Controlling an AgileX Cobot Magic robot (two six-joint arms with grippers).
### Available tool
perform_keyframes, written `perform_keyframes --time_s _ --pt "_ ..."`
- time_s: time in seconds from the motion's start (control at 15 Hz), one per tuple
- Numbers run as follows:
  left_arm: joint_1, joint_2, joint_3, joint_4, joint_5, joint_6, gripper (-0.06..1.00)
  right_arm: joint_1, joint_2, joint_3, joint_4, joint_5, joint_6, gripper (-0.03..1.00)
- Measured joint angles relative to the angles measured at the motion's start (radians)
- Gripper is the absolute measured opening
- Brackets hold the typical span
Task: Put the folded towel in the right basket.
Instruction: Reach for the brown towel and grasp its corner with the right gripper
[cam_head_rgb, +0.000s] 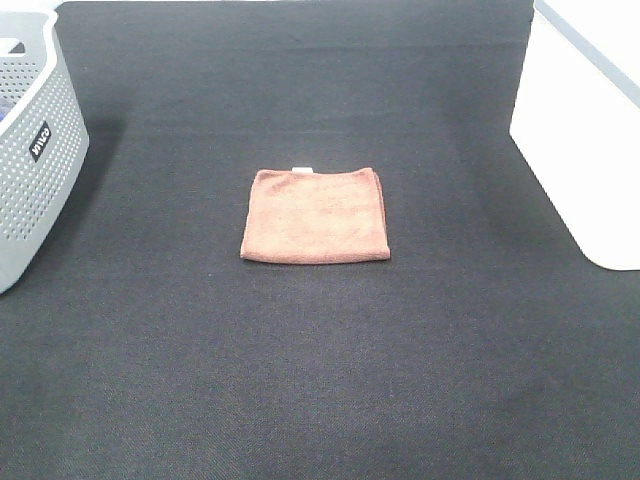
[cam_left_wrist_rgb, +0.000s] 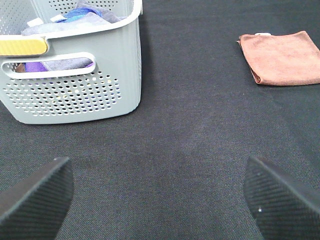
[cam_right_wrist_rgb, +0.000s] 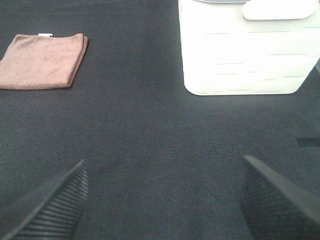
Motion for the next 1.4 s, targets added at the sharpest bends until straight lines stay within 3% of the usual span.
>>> perform_keyframes --time_s 1.4 --pt "0.0 0.0 0.0 0.0 0.0 0.0 0.87 0.0 0.0 0.0 0.0 0.0 0.0 0.77"
